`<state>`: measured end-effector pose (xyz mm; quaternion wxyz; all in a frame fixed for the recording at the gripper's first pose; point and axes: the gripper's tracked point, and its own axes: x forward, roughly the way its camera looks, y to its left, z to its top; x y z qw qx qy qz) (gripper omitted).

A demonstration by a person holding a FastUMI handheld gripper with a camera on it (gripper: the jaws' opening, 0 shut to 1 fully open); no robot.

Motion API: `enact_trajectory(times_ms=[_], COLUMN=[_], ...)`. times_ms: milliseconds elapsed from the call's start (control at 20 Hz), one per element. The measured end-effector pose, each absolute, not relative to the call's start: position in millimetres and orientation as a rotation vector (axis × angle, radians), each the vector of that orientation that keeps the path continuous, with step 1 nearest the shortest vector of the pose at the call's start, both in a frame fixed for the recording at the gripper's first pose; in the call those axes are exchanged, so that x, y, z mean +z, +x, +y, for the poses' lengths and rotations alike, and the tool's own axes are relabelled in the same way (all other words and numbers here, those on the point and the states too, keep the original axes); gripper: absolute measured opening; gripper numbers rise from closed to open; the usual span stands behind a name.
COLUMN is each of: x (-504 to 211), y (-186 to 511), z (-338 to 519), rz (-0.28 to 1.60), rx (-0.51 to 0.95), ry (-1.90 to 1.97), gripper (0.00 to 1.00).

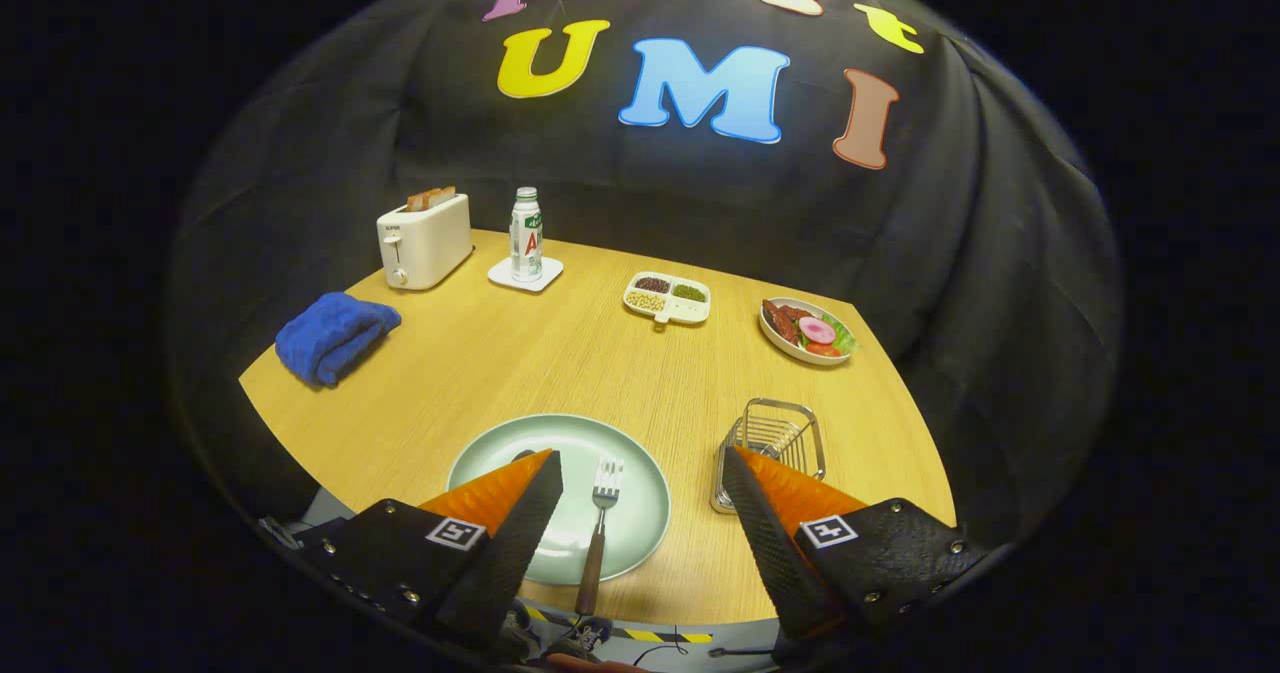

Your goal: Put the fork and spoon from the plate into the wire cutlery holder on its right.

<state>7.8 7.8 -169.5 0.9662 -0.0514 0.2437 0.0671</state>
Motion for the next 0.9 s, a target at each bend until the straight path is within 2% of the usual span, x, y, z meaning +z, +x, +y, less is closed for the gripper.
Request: enact_trajectory(times_ms=[300, 550, 750, 900], x=[-214.3, -243.7, -265.0, -271.0], y=[2.4, 5.1, -0.9, -2.5], z=[9.6, 15.8, 24.3, 28.1], rz=[0.657, 0.768, 0.856, 0.898], rx=[0.163, 0.186, 0.238, 0.247], ry=[-0.115, -0.143, -0.179, -0.182], gripper=[0.99, 0.93, 0.78, 0.75])
